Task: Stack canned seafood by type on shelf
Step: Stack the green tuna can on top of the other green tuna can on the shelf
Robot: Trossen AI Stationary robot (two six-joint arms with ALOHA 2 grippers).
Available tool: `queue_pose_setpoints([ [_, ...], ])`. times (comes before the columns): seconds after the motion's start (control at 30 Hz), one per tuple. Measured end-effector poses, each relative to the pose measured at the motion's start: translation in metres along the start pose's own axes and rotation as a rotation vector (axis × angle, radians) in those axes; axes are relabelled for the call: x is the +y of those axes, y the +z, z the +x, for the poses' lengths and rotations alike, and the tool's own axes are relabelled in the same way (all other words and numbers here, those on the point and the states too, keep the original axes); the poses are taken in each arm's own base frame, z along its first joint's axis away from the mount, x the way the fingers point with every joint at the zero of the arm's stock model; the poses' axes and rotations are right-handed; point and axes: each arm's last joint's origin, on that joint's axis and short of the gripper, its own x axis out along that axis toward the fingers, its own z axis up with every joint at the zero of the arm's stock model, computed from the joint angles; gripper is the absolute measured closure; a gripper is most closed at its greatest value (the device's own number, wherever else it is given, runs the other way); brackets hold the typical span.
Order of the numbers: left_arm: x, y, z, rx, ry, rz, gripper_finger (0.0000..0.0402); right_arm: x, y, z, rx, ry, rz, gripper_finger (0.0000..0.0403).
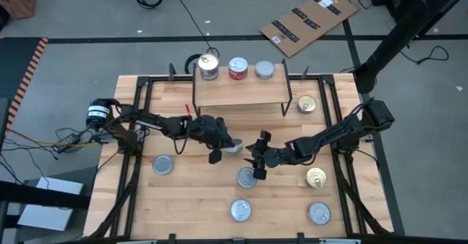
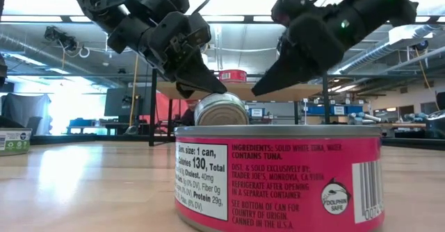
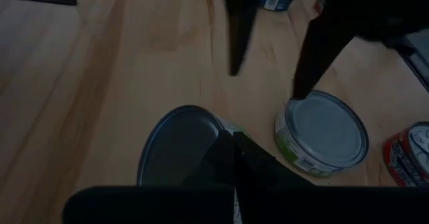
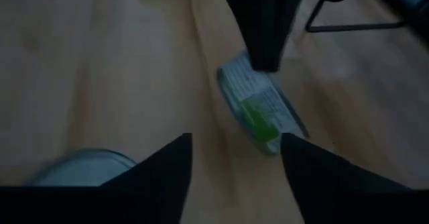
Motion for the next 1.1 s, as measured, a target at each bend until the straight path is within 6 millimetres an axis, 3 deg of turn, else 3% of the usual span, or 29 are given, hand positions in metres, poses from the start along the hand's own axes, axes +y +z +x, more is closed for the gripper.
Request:
queue_pose_setpoints([
  [0.23,0.001,0.0,0.0,-0.001,0.002,-0.005,0.0401,-0.004,-0.001,0.007,-0.013,-0.071,-0.155,0.0095],
  [0.43,0.002,0.001,0.0,-0.008,0.004,-0.003,0.0401,-0.01,0.004,0.014,-0.049,-0.09,-0.296,0.009],
  [0.67,0.002,0.002,0.0,-0.02,0.003,0.002,0.0401,-0.007,-0.008,0.042,0.0,-0.08,-0.426,0.0117],
  [0.8,0.002,0.002,0.0,-0.016,0.003,0.002,0.0401,-0.003,-0.004,0.051,-0.003,-0.096,-0.425,0.014],
  [1.1,0.002,0.001,0.0,-0.011,0.004,0.006,0.0401,-0.002,0.0,0.052,-0.009,-0.114,-0.431,0.0254],
])
